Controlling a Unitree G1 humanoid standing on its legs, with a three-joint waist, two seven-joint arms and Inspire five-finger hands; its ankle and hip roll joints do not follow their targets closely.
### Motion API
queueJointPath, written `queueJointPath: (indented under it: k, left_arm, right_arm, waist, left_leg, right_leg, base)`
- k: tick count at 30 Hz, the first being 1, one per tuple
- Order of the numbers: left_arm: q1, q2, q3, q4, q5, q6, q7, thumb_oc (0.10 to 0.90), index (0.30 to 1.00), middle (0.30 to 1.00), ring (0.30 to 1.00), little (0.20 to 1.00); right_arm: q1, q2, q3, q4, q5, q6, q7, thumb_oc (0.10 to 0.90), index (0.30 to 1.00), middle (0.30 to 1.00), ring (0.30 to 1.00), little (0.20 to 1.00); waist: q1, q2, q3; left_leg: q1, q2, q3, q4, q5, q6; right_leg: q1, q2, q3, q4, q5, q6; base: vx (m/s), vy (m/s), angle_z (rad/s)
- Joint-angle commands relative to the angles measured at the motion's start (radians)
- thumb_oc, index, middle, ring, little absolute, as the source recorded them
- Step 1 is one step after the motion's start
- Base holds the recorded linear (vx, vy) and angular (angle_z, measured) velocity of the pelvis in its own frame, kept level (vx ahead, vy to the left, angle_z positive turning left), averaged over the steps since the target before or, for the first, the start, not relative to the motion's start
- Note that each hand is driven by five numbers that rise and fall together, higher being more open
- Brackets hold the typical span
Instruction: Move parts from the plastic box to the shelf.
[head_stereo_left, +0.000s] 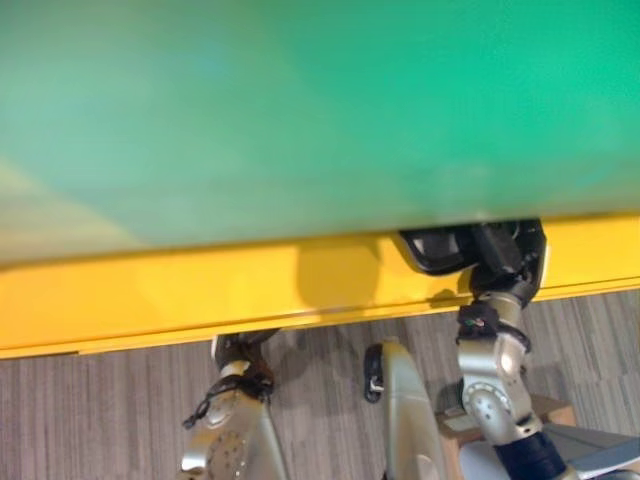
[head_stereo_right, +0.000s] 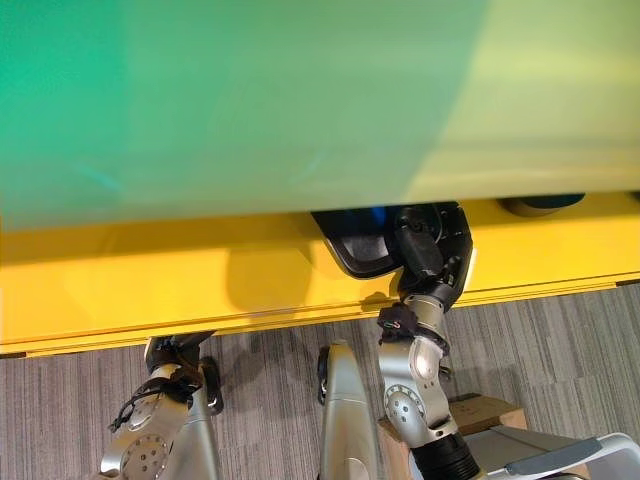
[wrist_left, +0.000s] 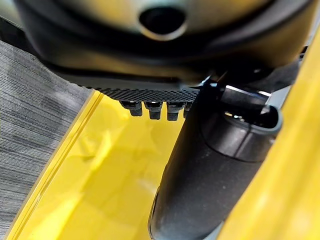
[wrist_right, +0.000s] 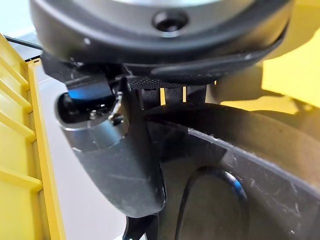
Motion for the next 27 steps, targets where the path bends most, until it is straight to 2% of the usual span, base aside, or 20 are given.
queueJointPath:
  k: [1,11,18,27]
  left_arm:
    - [-0.091,-0.002,-0.020,-0.139,0.055,-0.080,-0.032,0.900,1.000,1.000,1.000,1.000]
    - [-0.084,0.007,0.000,-0.140,0.060,-0.081,-0.036,0.900,1.000,1.000,1.000,1.000]
    - [-0.070,0.013,0.033,-0.147,0.071,-0.087,-0.043,0.900,1.000,1.000,1.000,1.000]
    - [-0.062,0.017,0.055,-0.151,0.079,-0.079,-0.054,0.900,1.000,1.000,1.000,1.000]
  right_arm:
    - [0.066,0.123,0.297,0.186,0.213,0.248,0.018,0.900,1.000,1.000,1.000,1.000]
    - [0.093,0.057,0.252,0.123,0.182,0.257,0.047,0.900,1.000,1.000,1.000,1.000]
    - [0.139,-0.024,0.153,0.063,0.097,0.276,0.070,0.900,1.000,1.000,1.000,1.000]
    - [0.191,-0.057,0.084,0.007,0.108,0.257,0.095,0.900,1.000,1.000,1.000,1.000]
  waist:
    - [0.054,0.043,0.060]
    - [0.047,0.035,0.060]
    - [0.037,0.023,0.060]
    - [0.030,0.013,0.059]
  left_leg:
    - [0.015,0.012,-0.046,0.024,-0.050,0.014]
    - [0.027,0.015,-0.047,0.009,-0.041,0.013]
    - [0.041,0.020,-0.046,-0.002,-0.037,0.010]
    - [0.077,0.026,-0.044,-0.024,-0.031,0.005]
  right_leg:
    - [-0.001,-0.048,0.048,-0.077,0.086,0.051]
    - [0.011,-0.046,0.044,-0.090,0.092,0.053]
    - [0.022,-0.044,0.042,-0.098,0.094,0.054]
    - [0.058,-0.038,0.039,-0.115,0.095,0.057]
  base:
    - [0.00,0.000,0.00]
    - [0.00,0.000,0.00]
    - [0.00,0.000,0.00]
    - [-0.01,0.000,0.00]
